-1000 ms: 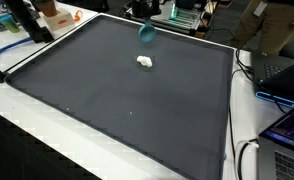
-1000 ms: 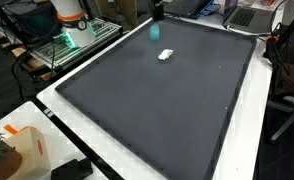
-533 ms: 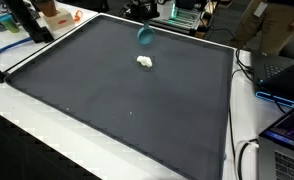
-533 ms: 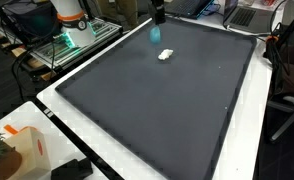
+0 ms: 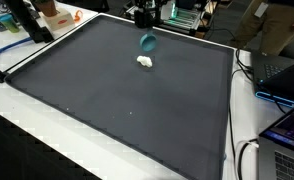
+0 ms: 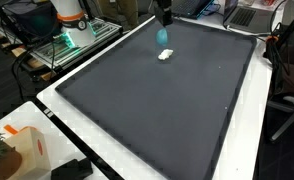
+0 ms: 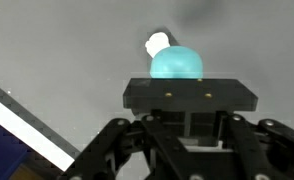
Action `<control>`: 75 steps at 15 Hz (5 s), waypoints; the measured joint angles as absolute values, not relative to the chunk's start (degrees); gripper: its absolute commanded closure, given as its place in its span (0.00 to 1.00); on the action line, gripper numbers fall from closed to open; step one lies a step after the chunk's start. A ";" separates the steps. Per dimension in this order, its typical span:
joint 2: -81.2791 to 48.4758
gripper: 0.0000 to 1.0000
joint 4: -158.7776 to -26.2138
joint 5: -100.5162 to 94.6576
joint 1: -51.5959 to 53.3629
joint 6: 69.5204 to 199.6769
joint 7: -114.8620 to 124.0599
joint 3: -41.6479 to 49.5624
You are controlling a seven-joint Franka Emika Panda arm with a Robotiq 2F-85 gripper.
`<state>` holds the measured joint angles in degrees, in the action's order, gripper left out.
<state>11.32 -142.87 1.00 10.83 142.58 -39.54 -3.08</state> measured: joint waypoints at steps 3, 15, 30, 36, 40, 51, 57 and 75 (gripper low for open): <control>9.80 0.77 -142.79 1.00 10.87 143.25 -39.54 -3.72; 3.26 0.77 -140.45 -5.77 10.63 147.74 -34.77 -5.63; 1.11 0.77 -133.20 -7.64 8.97 132.58 -31.20 -6.46; 16.33 0.77 -139.22 -1.90 8.49 127.87 -31.40 -5.33; 25.14 0.52 -142.01 5.92 10.51 127.73 -28.15 -4.62; 28.50 0.77 -142.90 12.01 14.04 125.20 -29.58 -0.72; 29.17 0.13 -138.58 19.54 14.99 111.42 -29.27 2.97; 42.93 0.00 -159.16 13.75 9.11 135.46 -31.86 3.83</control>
